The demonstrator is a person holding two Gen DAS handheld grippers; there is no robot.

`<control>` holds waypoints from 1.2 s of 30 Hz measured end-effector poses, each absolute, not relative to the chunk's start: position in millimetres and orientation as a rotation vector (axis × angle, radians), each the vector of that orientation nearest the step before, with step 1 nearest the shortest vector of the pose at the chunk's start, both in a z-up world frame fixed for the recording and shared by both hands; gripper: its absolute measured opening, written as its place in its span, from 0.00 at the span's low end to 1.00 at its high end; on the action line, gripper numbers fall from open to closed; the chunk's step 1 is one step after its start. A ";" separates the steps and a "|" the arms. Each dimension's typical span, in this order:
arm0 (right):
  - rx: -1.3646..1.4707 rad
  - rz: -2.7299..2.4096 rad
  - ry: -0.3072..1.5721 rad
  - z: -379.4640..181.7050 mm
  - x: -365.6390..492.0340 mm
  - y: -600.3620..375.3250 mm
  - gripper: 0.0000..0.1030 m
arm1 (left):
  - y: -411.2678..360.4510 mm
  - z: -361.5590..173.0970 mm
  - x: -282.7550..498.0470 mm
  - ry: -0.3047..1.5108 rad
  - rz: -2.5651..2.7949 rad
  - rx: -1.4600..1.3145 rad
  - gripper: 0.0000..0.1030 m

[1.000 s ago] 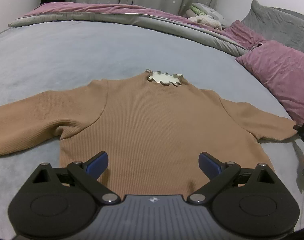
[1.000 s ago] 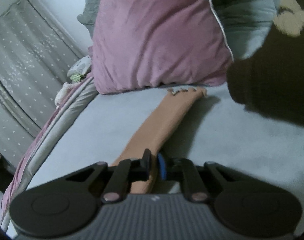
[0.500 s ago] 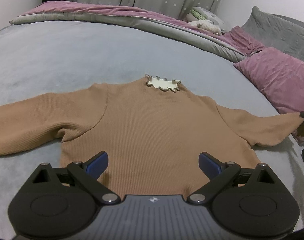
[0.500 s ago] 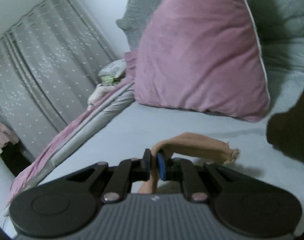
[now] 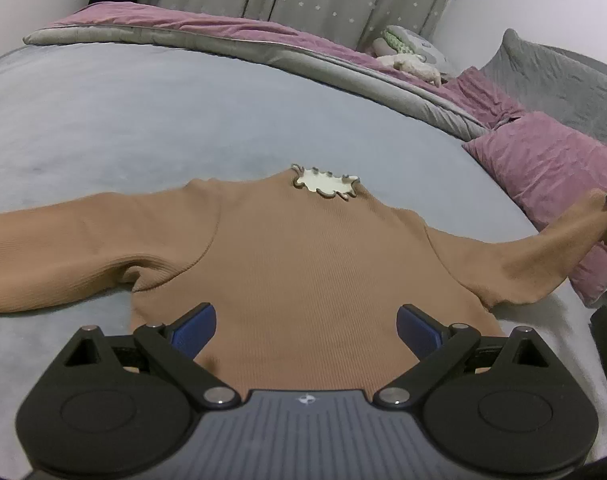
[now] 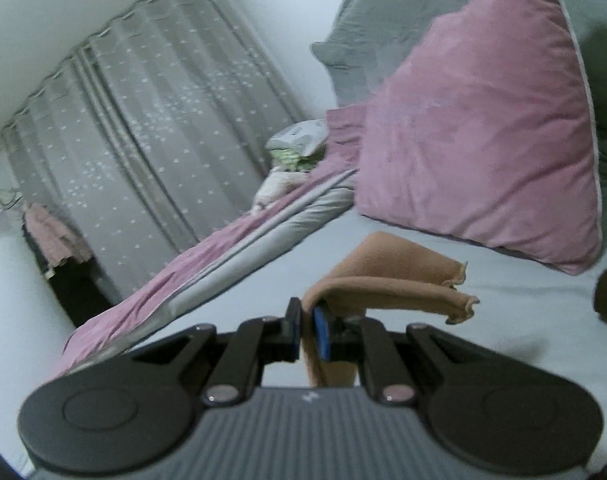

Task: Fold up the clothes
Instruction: 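Grasp the sleeve cuff with the right gripper and lift it, then carry the held sleeve with the right gripper across the sweater body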

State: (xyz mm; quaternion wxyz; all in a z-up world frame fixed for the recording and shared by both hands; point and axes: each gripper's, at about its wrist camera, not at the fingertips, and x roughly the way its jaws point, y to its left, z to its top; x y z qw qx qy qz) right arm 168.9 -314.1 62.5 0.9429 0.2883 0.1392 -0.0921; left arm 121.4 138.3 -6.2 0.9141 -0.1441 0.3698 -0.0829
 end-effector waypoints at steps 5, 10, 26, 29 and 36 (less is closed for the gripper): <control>0.561 -0.132 0.274 82.3 162.4 -285.7 0.08 | 143.4 -3.7 120.3 0.758 -0.165 -0.315 0.95; 0.547 -0.077 0.281 96.6 157.2 -255.4 0.08 | 148.6 -2.5 119.2 0.760 -0.163 -0.328 0.95; 0.486 0.074 0.314 108.2 138.6 -156.2 0.08 | 164.7 -1.6 115.8 0.756 -0.143 -0.311 0.95; 0.477 0.102 0.329 103.3 136.2 -138.2 0.08 | 168.2 -1.9 116.0 0.756 -0.136 -0.305 0.94; 0.461 0.162 0.379 84.4 137.4 -92.8 0.08 | 180.6 -4.4 116.8 0.752 -0.110 -0.318 0.94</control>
